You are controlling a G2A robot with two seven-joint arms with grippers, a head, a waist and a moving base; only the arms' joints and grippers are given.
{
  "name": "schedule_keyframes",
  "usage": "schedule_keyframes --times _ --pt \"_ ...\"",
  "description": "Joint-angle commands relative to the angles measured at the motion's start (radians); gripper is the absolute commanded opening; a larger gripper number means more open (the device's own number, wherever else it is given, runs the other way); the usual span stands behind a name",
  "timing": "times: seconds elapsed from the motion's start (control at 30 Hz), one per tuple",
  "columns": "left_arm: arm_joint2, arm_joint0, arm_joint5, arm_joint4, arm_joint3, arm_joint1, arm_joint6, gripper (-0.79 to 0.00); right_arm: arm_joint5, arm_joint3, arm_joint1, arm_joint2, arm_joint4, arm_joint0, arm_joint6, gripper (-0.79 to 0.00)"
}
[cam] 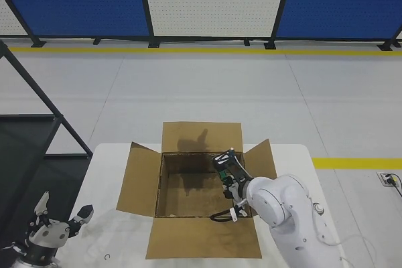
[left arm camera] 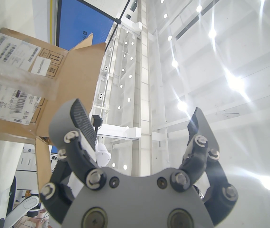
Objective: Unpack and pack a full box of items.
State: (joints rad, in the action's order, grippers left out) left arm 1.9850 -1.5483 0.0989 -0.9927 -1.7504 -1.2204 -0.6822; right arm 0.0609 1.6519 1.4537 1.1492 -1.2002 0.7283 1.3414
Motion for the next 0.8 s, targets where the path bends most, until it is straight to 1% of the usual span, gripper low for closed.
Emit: schedule_keyframes --times 0.0,0.03,0.17,0.27,0.4,0.53,0.63,0.77 --pt "0.0 0.0 0.0 0.0 0.0 0.0 0.0 0.0 0.0 0.0 0.0 0.0 0.0 0.0 0.0 -0.785" --pt "0.0 0.0 0.0 0.0 0.0 0.0 0.0 0.0 0.0 0.0 0.0 0.0 0.0 0.0 0.0 -0.785" --pt "0.0 0.0 0.0 0.0 0.0 0.0 0.0 0.0 0.009 -0.011 0.002 -0.002 0.034 0.006 -0.077 -0.785" --pt "0.0 0.0 0.0 0.0 0.0 0.0 0.0 0.0 0.002 0.028 0.003 -0.002 0.049 -0.001 -0.118 -0.785" --pt "0.0 0.0 0.0 0.0 0.0 0.0 0.0 0.0 -0.016 0.124 0.0 0.017 0.063 0.015 -0.15 -0.785" --pt "0.0 0.0 0.0 0.0 0.0 0.0 0.0 0.0 -0.02 0.245 -0.008 0.062 0.082 0.048 -0.13 -0.785" --pt "0.0 0.0 0.0 0.0 0.0 0.0 0.0 0.0 -0.024 0.355 -0.018 0.118 0.091 0.092 -0.112 -0.785" --pt "0.0 0.0 0.0 0.0 0.0 0.0 0.0 0.0 -0.054 0.503 -0.03 0.204 0.099 0.169 -0.085 -0.785"
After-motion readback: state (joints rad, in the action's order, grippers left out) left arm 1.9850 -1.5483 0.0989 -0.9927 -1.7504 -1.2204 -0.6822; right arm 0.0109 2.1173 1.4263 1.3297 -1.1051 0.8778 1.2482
